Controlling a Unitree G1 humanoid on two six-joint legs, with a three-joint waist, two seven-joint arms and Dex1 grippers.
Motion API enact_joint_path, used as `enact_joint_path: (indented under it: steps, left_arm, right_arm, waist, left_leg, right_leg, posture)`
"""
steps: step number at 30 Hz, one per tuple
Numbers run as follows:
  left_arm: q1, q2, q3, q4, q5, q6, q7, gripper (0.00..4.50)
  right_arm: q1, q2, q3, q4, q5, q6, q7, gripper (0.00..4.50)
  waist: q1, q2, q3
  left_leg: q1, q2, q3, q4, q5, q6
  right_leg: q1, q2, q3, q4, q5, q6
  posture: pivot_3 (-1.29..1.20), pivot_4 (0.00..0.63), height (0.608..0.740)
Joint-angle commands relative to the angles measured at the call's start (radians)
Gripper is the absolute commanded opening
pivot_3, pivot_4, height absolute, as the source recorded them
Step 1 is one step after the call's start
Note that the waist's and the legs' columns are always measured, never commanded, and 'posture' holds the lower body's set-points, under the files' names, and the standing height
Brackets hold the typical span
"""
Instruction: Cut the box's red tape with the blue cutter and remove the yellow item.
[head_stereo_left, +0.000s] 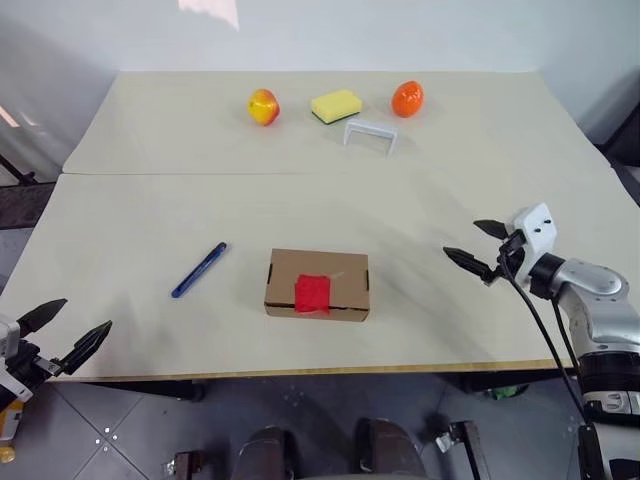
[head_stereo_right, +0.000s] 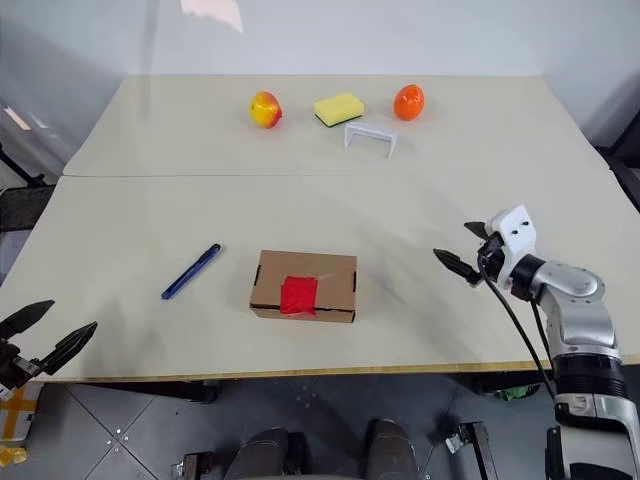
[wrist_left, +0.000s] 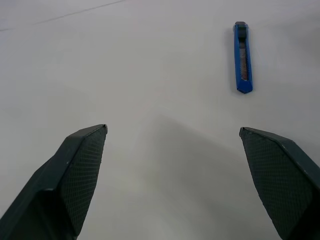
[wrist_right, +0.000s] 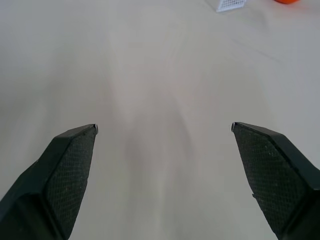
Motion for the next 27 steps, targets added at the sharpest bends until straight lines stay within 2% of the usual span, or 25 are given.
enact_joint_path:
  steps: [1,3,5,8,13,14,16,20,23,27]
  left_arm:
    - [-0.009,0.011,0.039,0.004,-0.013,0.006,0.025,4.49]
    - [-0.005,0.016,0.033,-0.011,0.014,0.007,0.049,4.49]
    - [-0.002,0.012,0.035,-0.057,-0.033,0.103,0.074,4.49]
    - [0.0,0.017,0.017,-0.115,-0.008,0.147,0.112,4.49]
    - [-0.03,0.015,-0.033,-0.241,-0.062,0.205,0.064,4.49]
    - [-0.041,0.011,-0.047,-0.264,-0.066,0.211,0.066,4.11]
    - [-0.058,0.005,-0.097,-0.338,-0.08,0.246,0.071,3.63]
    - [-0.082,0.017,-0.222,-0.459,-0.113,0.376,0.082,2.5]
    - [-0.123,-0.008,-0.286,-0.504,-0.12,0.415,0.112,1.65]
    - [-0.234,-0.093,-0.415,-0.517,-0.09,0.424,0.184,0.42]
  right_arm:
    - [-0.013,-0.002,-0.014,0.0,0.003,-0.013,-0.003,4.5]
    - [-0.019,-0.002,-0.015,0.004,0.003,-0.006,-0.006,4.5]
    - [-0.021,-0.004,-0.017,0.003,0.004,0.009,-0.01,4.5]
    - [-0.024,-0.005,-0.022,-0.009,0.004,0.049,-0.035,4.5]
    - [-0.043,-0.003,-0.015,-0.072,0.015,0.114,-0.059,4.5]
    - [-0.038,-0.001,-0.018,-0.091,0.015,0.116,-0.065,4.32]
    - [-0.006,-0.008,-0.016,-0.184,0.041,0.185,-0.058,3.86]
    - [0.041,-0.021,0.009,-0.363,0.103,0.362,-0.043,2.62]
    - [0.082,-0.033,0.014,-0.503,0.16,0.497,-0.045,1.6]
    - [0.136,-0.063,0.055,-0.668,0.203,0.657,-0.058,0.24]
  waist:
    - [0.001,0.0,0.0]
    - [0.0,0.0,0.0]
    - [0.0,0.0,0.0]
    - [0.0,0.0,0.0]
    - [0.001,0.0,0.0]
    - [0.001,0.0,0.0]
    - [0.001,0.0,0.0]
    - [0.002,0.0,0.0]
    - [0.004,0.0,0.0]
    - [0.015,0.001,0.0]
  left_leg:
    - [0.0,0.0,0.0,0.0,0.0,0.0]
    - [0.0,0.0,0.0,0.0,0.0,0.0]
    - [0.0,0.0,0.0,0.001,0.0,0.0]
    - [0.0,0.0,0.0,0.001,0.0,0.0]
    - [0.0,0.0,-0.001,0.001,0.0,0.0]
    - [0.0,0.0,-0.001,0.001,0.0,0.0]
    - [0.0,0.0,-0.001,0.002,0.0,0.0]
    - [-0.001,0.0,-0.001,0.002,0.0,0.0]
    - [-0.001,0.0,-0.002,0.001,0.0,0.0]
    - [-0.001,-0.001,-0.002,0.002,0.0,0.0]
  right_leg:
    - [0.0,0.0,0.0,0.0,0.0,0.0]
    - [0.0,0.0,0.0,0.001,0.0,0.0]
    - [0.0,0.0,0.0,0.001,0.0,0.0]
    - [0.0,0.0,0.0,0.001,0.0,0.0]
    - [0.0,0.0,0.001,0.001,0.0,0.0]
    - [0.0,0.0,0.001,0.002,0.0,0.0]
    - [0.0,0.0,0.001,0.002,0.0,0.0]
    - [0.0,0.0,0.001,0.002,0.0,0.0]
    - [0.0,0.0,0.001,0.002,0.0,0.0]
    - [0.0,0.0,0.002,0.002,0.0,0.0]
  posture:
    - [0.0,0.15,0.74]
    - [0.0,0.15,0.74]
    - [0.0,0.15,0.74]
    - [0.0,0.15,0.74]
    - [0.0,0.15,0.74]
    - [0.0,0.15,0.74]
    - [0.0,0.15,0.74]
    - [0.0,0.15,0.74]
    - [0.0,0.15,0.74]
    - [0.0,0.15,0.74]
